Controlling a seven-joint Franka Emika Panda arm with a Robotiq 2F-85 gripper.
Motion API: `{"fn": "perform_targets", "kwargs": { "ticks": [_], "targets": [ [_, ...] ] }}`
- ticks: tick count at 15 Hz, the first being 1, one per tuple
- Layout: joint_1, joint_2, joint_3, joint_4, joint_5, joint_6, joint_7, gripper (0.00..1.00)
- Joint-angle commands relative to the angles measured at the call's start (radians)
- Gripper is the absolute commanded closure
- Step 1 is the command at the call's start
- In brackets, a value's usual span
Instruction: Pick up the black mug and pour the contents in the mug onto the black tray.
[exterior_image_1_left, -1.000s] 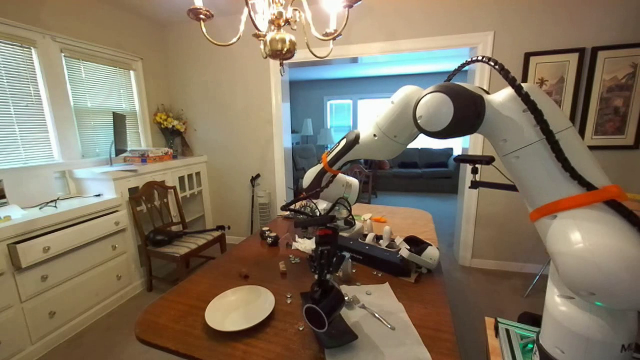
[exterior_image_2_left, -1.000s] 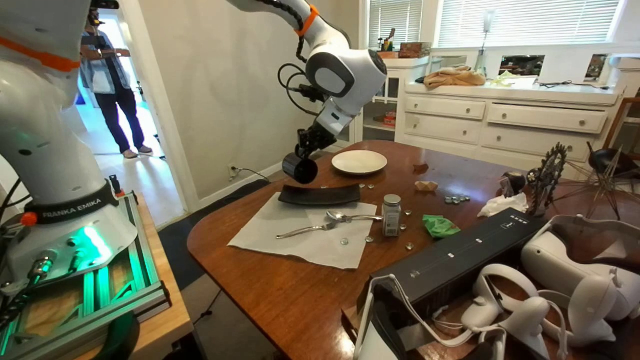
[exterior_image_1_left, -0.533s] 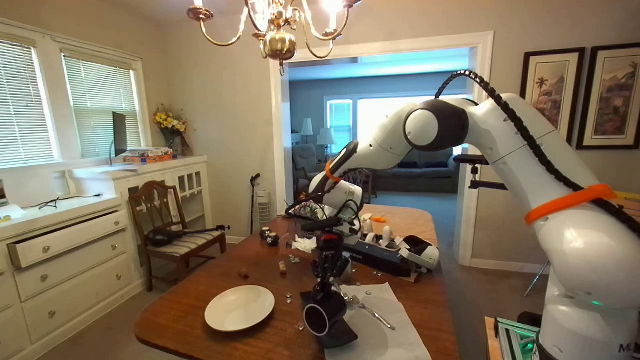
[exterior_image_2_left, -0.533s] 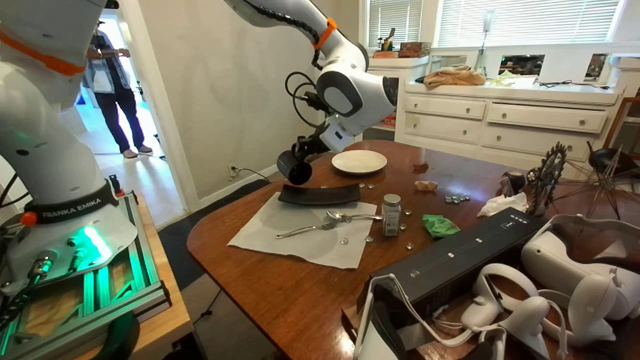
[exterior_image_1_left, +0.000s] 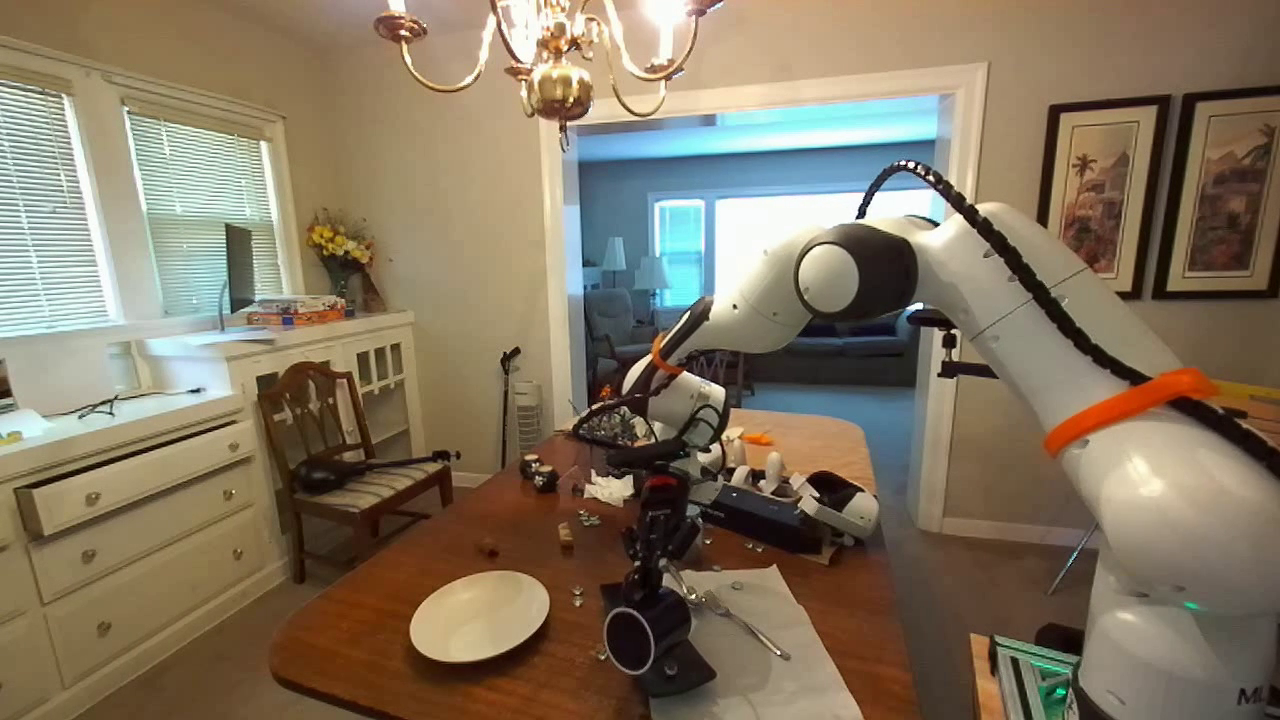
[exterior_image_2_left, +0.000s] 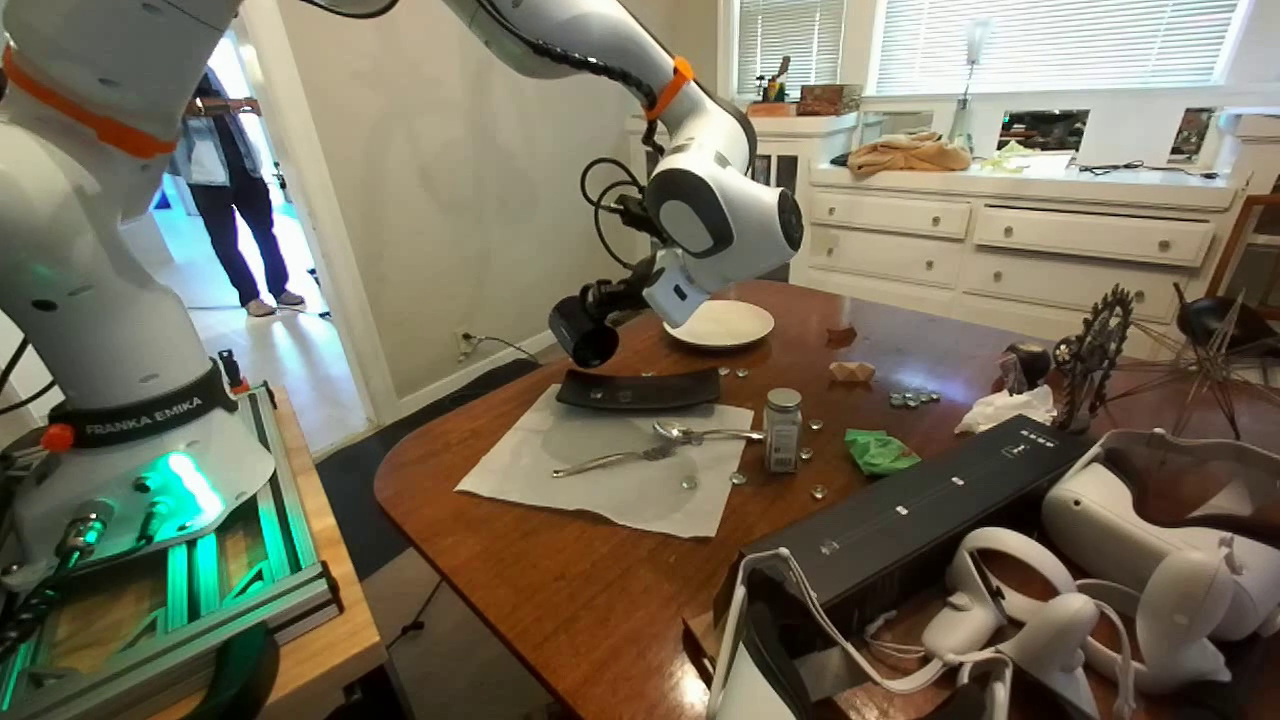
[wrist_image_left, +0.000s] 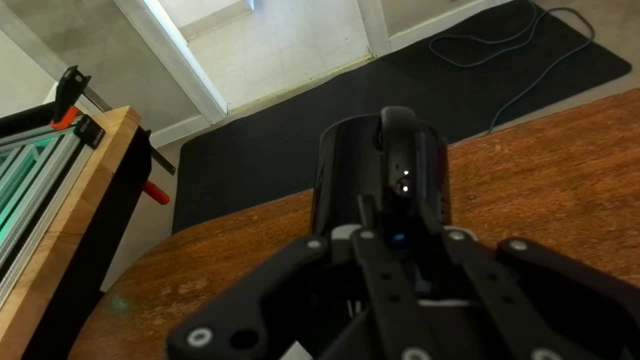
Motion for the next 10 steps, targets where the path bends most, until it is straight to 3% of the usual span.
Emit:
{"fn": "perform_targets", "kwargs": {
  "ticks": [1, 10],
  "targets": [
    [-0.011, 0.039, -0.016, 0.05, 0.05, -0.083, -0.027, 0.95],
    [-0.023, 0.067, -0.029, 0.071, 0.107, -0.144, -0.111, 0.95]
  ]
}}
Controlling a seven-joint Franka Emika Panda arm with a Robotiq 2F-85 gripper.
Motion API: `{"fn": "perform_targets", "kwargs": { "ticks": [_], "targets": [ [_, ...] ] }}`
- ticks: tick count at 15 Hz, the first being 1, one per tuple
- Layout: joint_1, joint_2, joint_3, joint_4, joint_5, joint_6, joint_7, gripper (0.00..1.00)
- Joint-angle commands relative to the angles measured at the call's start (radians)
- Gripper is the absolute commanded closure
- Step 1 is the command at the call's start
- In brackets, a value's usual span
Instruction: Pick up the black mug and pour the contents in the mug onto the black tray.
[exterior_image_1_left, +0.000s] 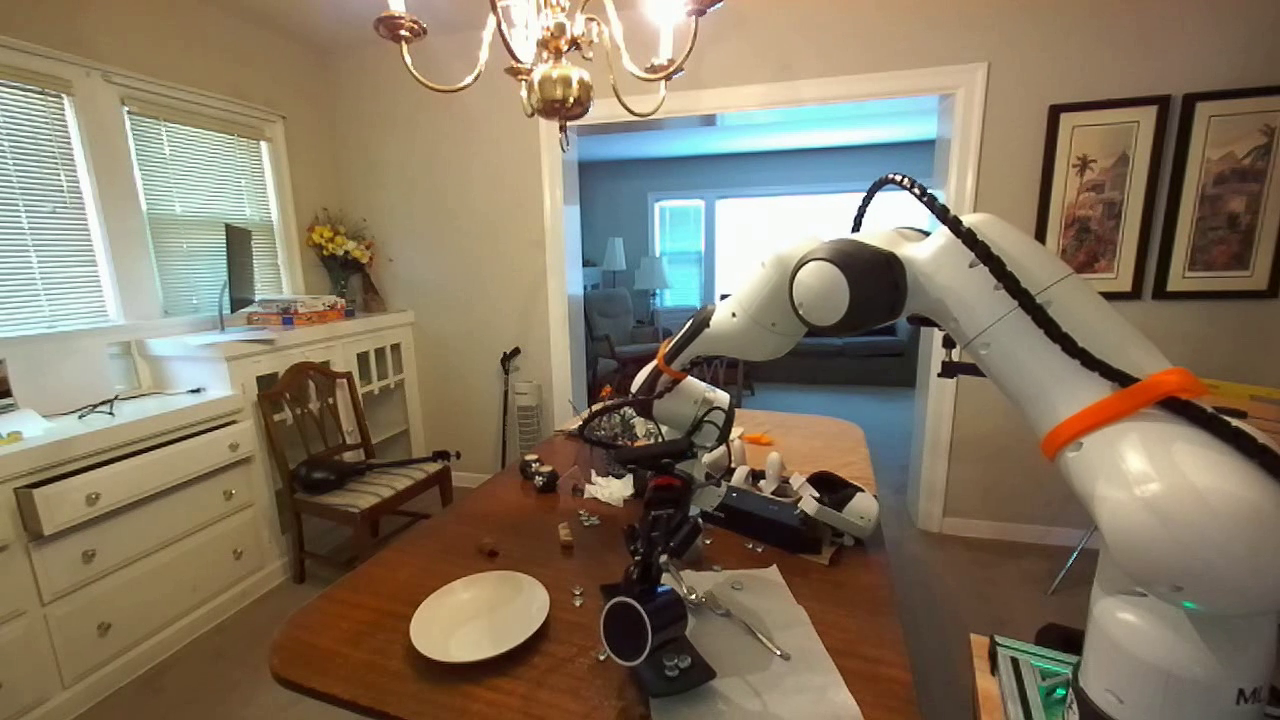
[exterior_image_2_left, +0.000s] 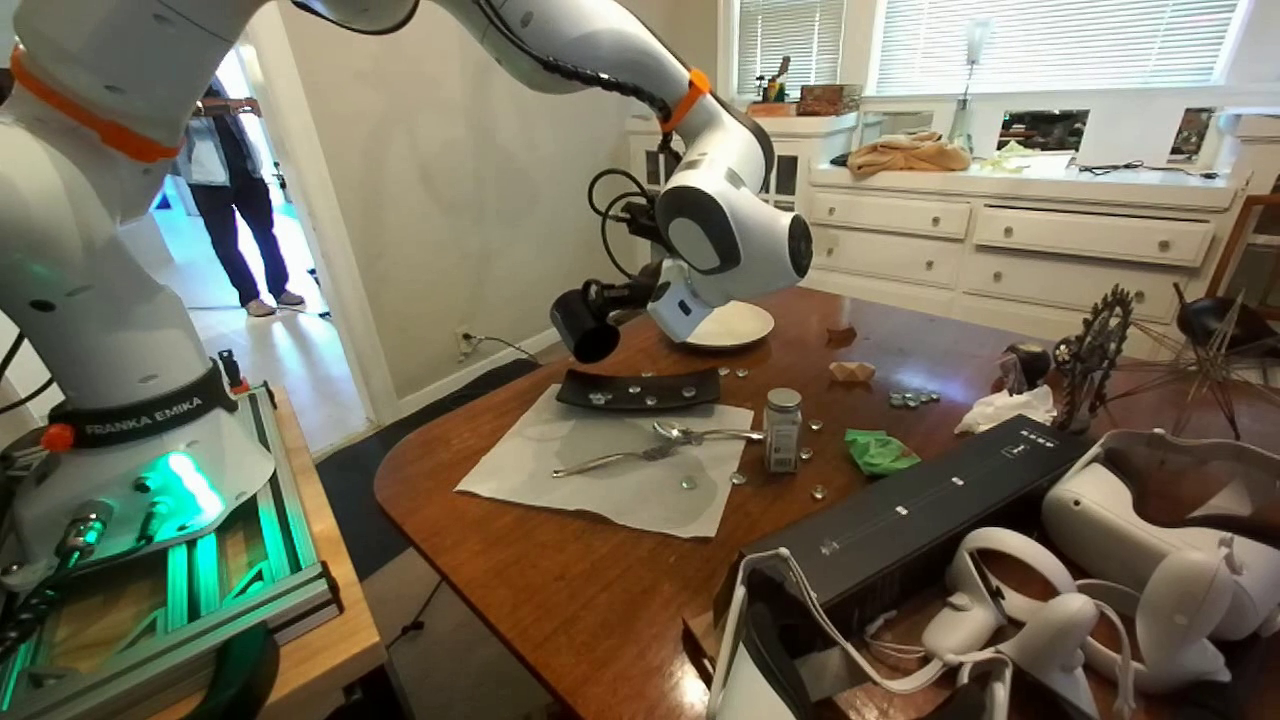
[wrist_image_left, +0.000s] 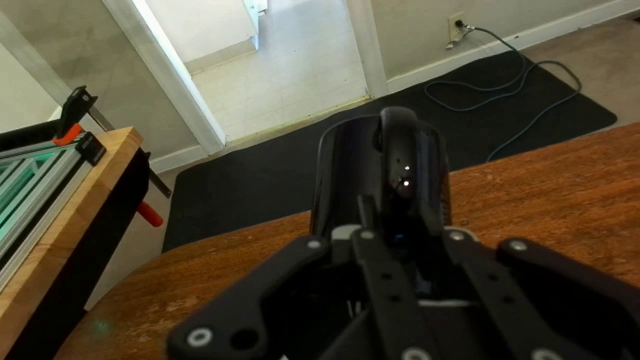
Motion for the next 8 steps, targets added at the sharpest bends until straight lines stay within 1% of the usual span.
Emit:
{"fn": "perform_targets", "kwargs": {
  "ticks": [1, 3, 4, 5, 8],
  "targets": [
    [-0.005, 0.019, -0.009, 0.029, 0.044, -0.063, -0.048, 0.95],
    [-0.001, 0.022, -0.012, 0.033, 0.046, -0.072, -0.06, 0.95],
    [0.012, 0.015, -0.02, 0.031, 0.029, -0.061, -0.059, 0.95],
    [0.046, -0.012, -0.039, 0.015, -0.014, -0.009, -0.065, 0.95],
    [0.094, -0.076, -0.063, -0.013, -0.076, 0.087, -0.114, 0.95]
  ]
}}
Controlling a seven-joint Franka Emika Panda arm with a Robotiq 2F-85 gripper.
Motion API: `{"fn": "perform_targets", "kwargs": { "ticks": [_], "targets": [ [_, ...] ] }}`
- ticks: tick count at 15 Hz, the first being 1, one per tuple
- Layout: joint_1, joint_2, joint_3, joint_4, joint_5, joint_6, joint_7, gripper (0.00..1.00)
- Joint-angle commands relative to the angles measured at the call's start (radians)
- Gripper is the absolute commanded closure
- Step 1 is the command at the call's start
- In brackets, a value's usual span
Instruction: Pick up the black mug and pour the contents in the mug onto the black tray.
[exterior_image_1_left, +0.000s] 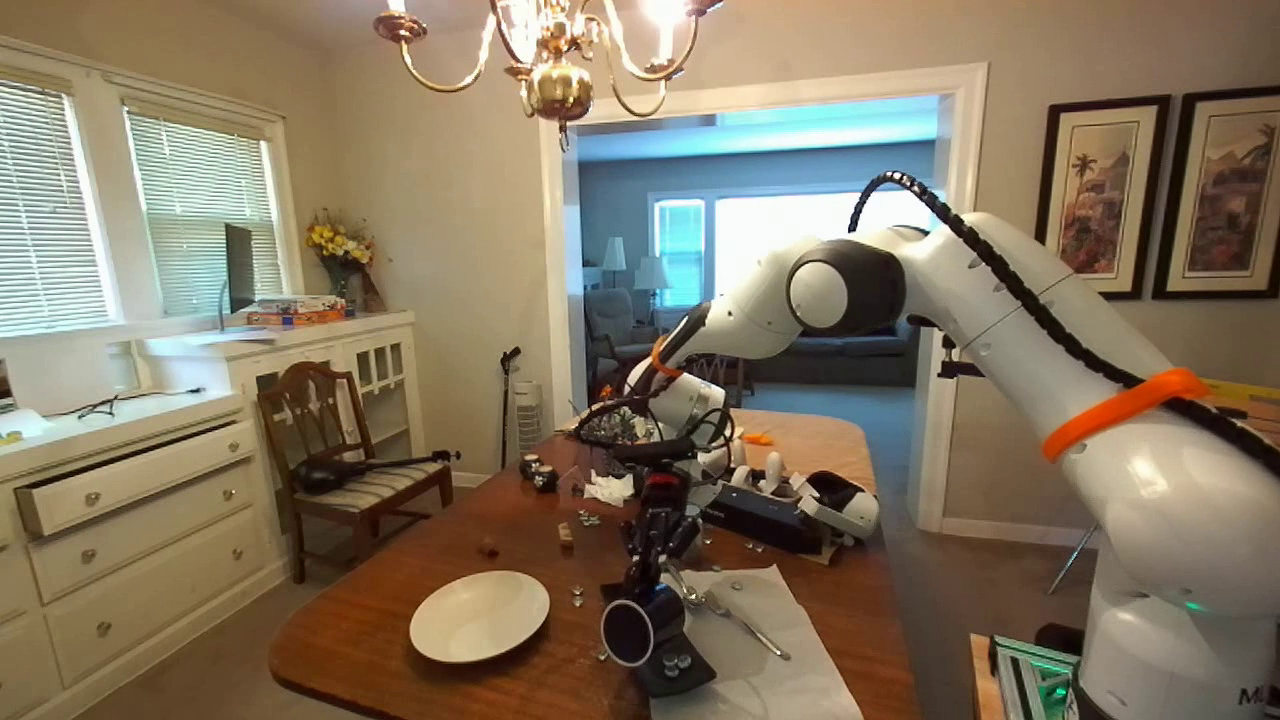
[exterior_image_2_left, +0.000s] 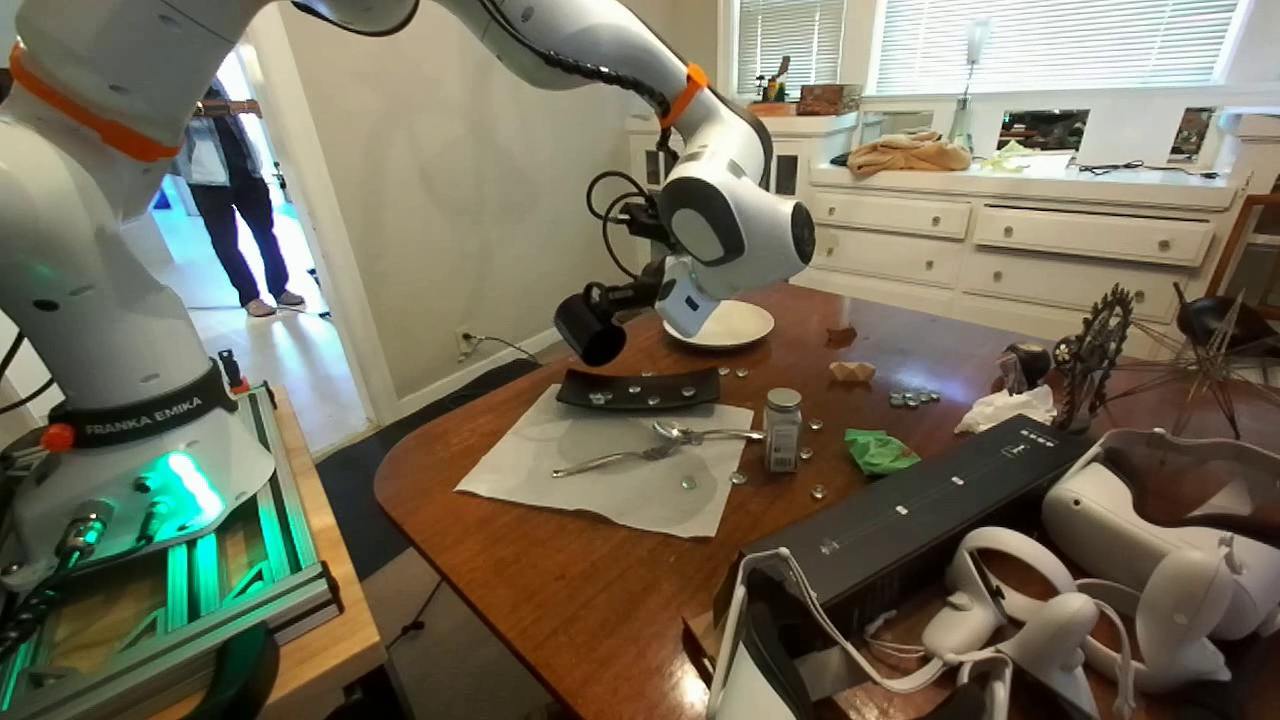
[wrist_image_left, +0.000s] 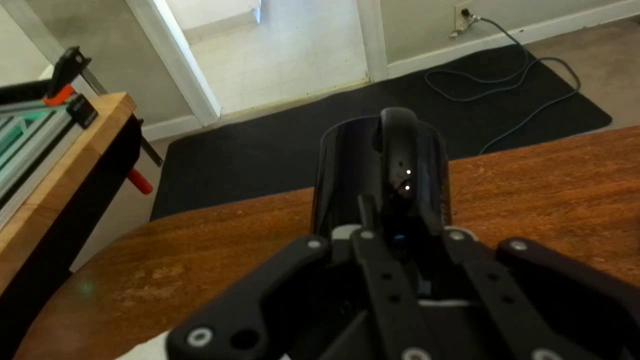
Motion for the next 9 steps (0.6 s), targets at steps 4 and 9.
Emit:
{"fn": "perform_targets", "kwargs": {
  "ticks": [4, 9],
  "targets": [
    [0.115, -0.176, -0.039, -0.086, -0.128, 0.215, -0.096, 0.95],
    [0.199, -0.345, -0.024, -0.238, -0.262, 0.477, -0.105, 0.95]
  ]
}}
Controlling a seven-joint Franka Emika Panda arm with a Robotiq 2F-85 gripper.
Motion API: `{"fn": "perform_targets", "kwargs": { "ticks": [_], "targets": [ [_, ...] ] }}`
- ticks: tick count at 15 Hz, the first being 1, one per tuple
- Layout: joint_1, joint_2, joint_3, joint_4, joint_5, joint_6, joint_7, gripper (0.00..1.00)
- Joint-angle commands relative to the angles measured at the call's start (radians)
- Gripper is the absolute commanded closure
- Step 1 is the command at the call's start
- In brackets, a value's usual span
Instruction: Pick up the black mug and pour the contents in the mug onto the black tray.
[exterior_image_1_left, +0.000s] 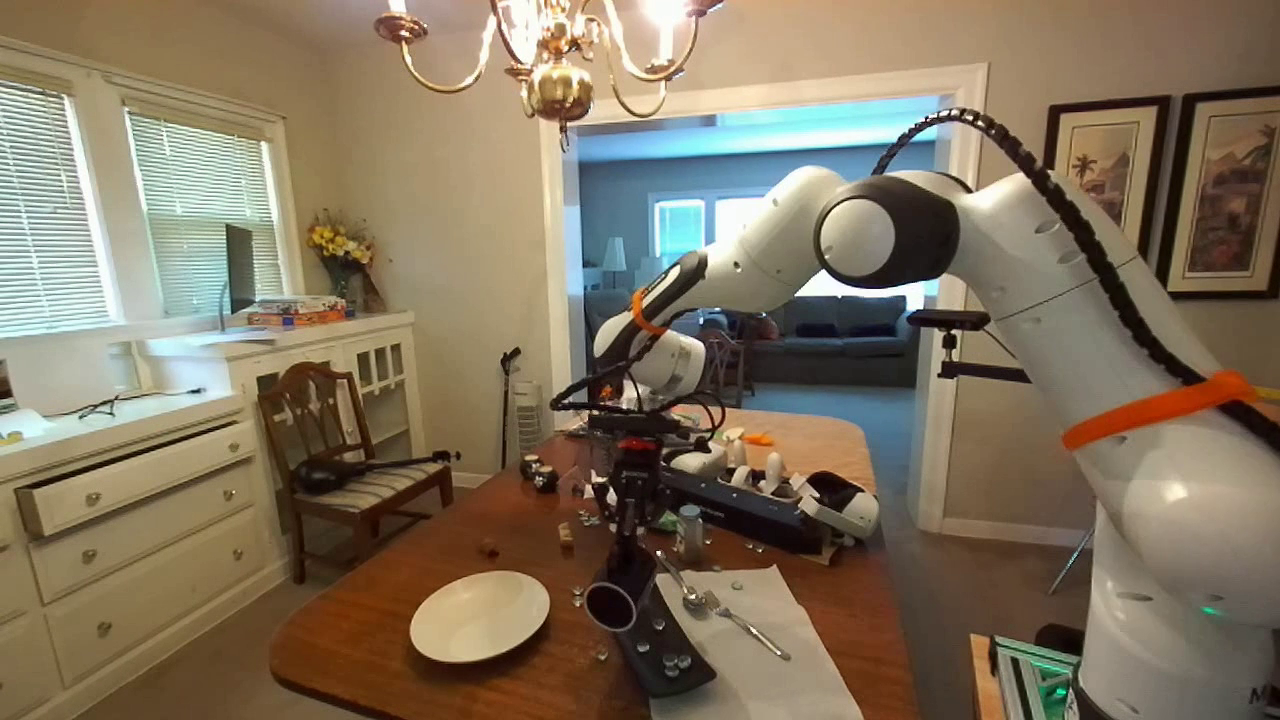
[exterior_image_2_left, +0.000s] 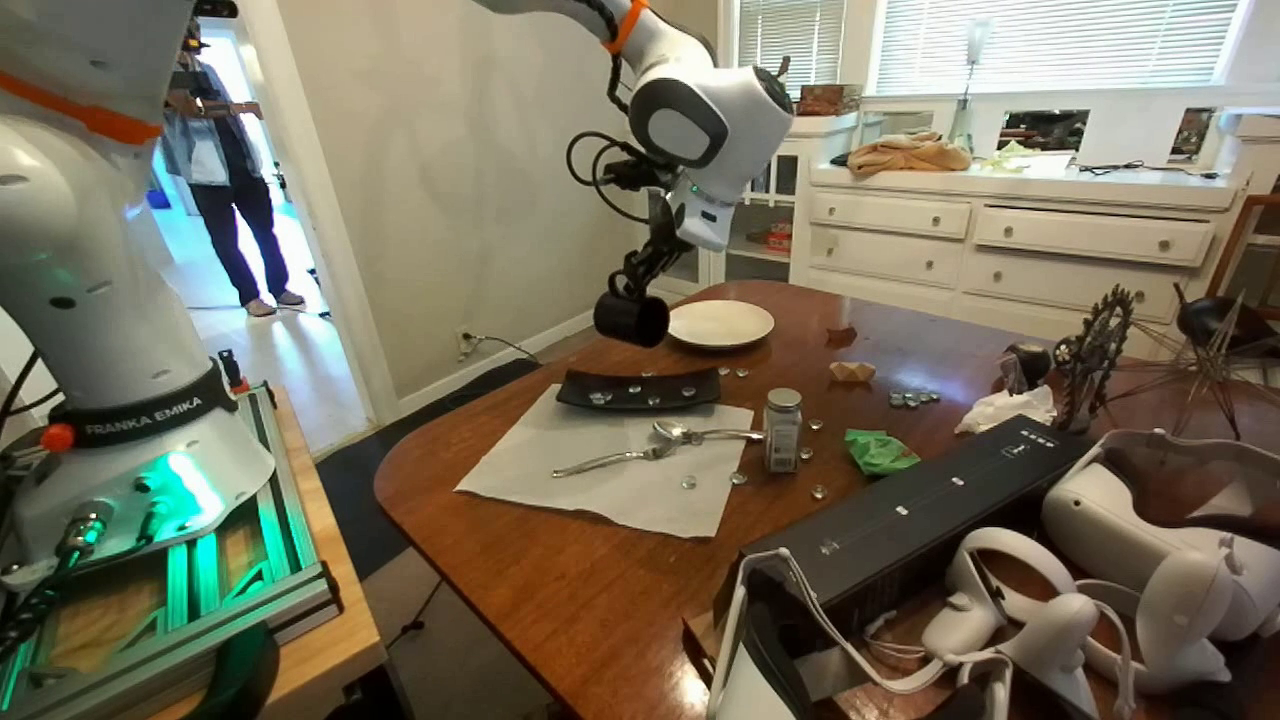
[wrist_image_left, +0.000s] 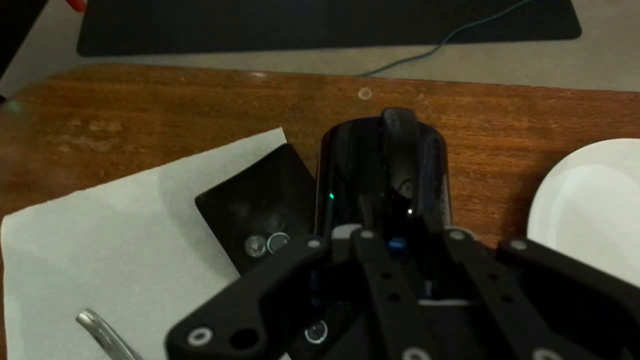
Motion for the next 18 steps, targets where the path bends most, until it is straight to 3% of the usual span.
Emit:
{"fn": "perform_targets", "kwargs": {
  "ticks": [1, 5, 12, 15, 18],
  "targets": [
    [0.065, -0.164, 0.006, -0.18, -0.098, 0.196, -0.031, 0.95],
    [0.118, -0.272, 0.032, -0.337, -0.222, 0.445, -0.032, 0.95],
    [0.183, -0.337, 0.073, -0.554, -0.39, 0.961, -0.001, 0.95],
    [0.219, -0.345, 0.066, -0.632, -0.446, 1.197, 0.007, 0.95],
    [0.29, -0.331, 0.007, -0.688, -0.522, 1.415, 0.004, 0.95]
  ]
}}
